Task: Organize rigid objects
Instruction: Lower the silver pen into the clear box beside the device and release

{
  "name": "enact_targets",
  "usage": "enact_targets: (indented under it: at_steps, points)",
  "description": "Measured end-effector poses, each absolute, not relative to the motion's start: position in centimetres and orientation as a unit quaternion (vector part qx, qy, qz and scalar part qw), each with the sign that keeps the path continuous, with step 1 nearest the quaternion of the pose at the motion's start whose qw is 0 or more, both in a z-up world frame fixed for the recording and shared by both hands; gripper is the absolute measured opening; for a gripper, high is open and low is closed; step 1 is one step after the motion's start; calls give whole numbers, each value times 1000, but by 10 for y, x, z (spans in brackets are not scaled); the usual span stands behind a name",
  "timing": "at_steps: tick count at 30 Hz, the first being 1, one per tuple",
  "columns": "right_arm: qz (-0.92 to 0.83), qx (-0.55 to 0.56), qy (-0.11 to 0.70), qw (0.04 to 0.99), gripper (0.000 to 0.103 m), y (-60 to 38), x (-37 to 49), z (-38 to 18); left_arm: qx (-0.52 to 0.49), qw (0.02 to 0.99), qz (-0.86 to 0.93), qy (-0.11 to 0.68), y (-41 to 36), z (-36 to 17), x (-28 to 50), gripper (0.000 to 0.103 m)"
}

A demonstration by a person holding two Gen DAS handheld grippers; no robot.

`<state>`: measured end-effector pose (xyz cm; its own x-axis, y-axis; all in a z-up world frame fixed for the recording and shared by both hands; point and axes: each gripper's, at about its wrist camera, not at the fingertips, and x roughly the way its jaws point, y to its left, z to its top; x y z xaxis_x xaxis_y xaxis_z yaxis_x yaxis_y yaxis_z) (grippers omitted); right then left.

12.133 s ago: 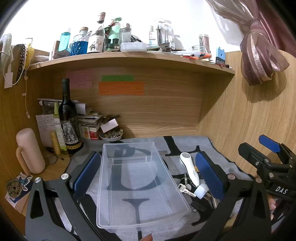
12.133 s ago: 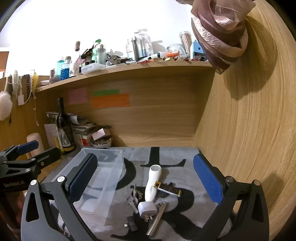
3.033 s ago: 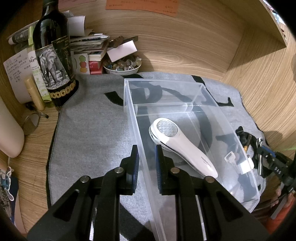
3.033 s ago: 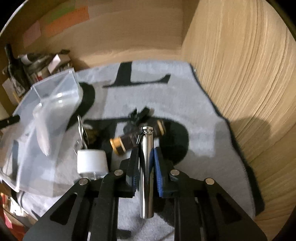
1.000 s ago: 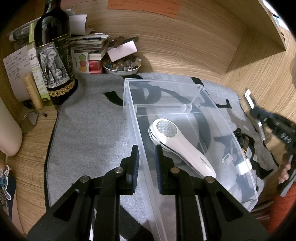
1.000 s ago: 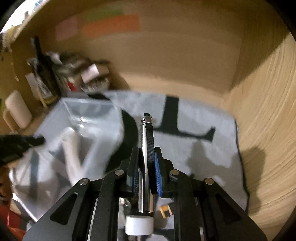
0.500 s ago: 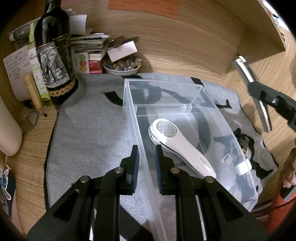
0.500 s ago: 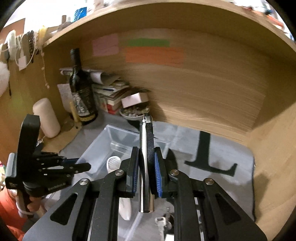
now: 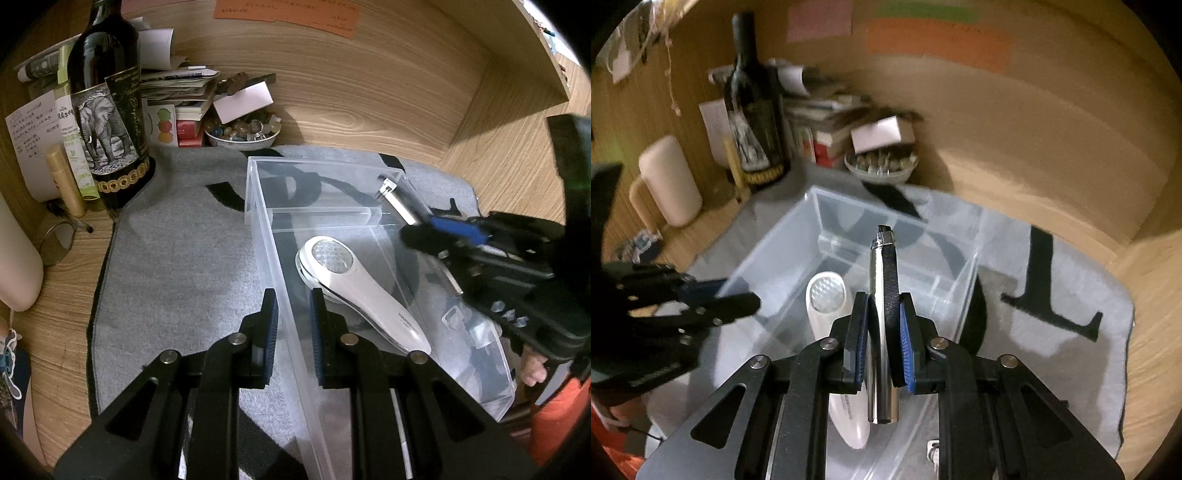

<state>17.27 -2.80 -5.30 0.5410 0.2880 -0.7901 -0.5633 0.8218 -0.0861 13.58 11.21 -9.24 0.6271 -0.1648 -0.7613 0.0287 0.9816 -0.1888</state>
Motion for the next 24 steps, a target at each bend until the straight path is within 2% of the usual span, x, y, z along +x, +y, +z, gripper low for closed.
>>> enact_targets:
  at_steps: [9,24]
  points:
    - [244,-196,447,838,14,-21,182,-77,-77,899,-52,427,109,-93,137,15]
    - [240,-216,464,825,15,-18,183,-81,-77,899,-52,427,110,-93,137,15]
